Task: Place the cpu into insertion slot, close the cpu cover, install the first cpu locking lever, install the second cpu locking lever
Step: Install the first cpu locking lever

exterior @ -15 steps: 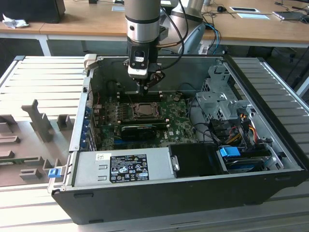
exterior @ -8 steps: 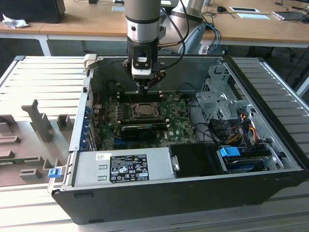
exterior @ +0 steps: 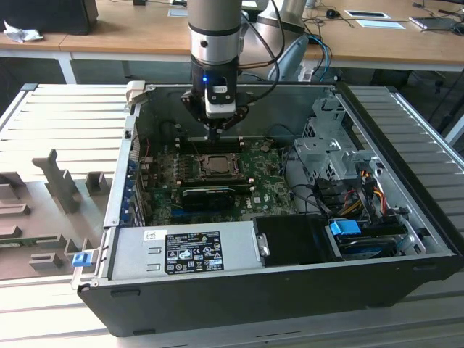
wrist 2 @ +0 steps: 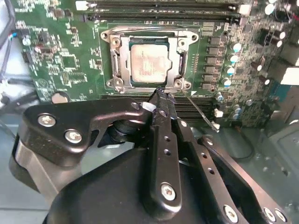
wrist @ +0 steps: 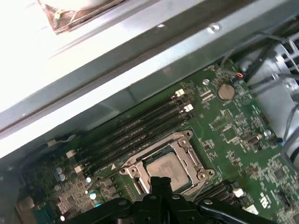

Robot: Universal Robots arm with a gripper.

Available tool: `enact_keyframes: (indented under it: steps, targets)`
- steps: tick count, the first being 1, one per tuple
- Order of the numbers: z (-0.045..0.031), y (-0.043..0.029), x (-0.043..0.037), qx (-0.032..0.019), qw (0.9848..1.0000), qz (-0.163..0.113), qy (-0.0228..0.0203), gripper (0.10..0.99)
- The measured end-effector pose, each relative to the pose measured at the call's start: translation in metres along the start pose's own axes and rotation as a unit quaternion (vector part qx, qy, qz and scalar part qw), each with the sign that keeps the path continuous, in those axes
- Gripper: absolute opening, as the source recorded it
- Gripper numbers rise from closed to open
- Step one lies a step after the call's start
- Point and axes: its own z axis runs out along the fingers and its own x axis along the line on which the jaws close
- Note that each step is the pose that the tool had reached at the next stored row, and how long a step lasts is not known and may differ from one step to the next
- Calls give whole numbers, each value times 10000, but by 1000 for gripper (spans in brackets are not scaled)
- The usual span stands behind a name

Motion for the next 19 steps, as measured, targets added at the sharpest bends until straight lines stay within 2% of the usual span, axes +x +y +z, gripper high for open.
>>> enact_keyframes:
  steps: [2, 3, 7, 10, 12, 13, 17, 18, 19]
  targets:
    - [2, 0, 0, -1, 9995, -326, 21, 106]
    - [3, 0, 0, -2, 9987, -508, 33, 106]
    - [3, -1, 1, 2, 9962, -871, 54, 106]
    - [4, -6, 13, 5, 9920, -1259, 78, 106]
    - [4, -10, 20, 4, 9902, -1393, 86, 106]
    - [4, -12, 22, 3, 9876, -1566, 98, 106]
    - [6, -12, 24, -1, 9722, -2338, 148, 106]
    - [5, -13, 25, -2, 9674, -2527, 160, 106]
    - [4, -33, 65, -3, 9661, -2577, 163, 106]
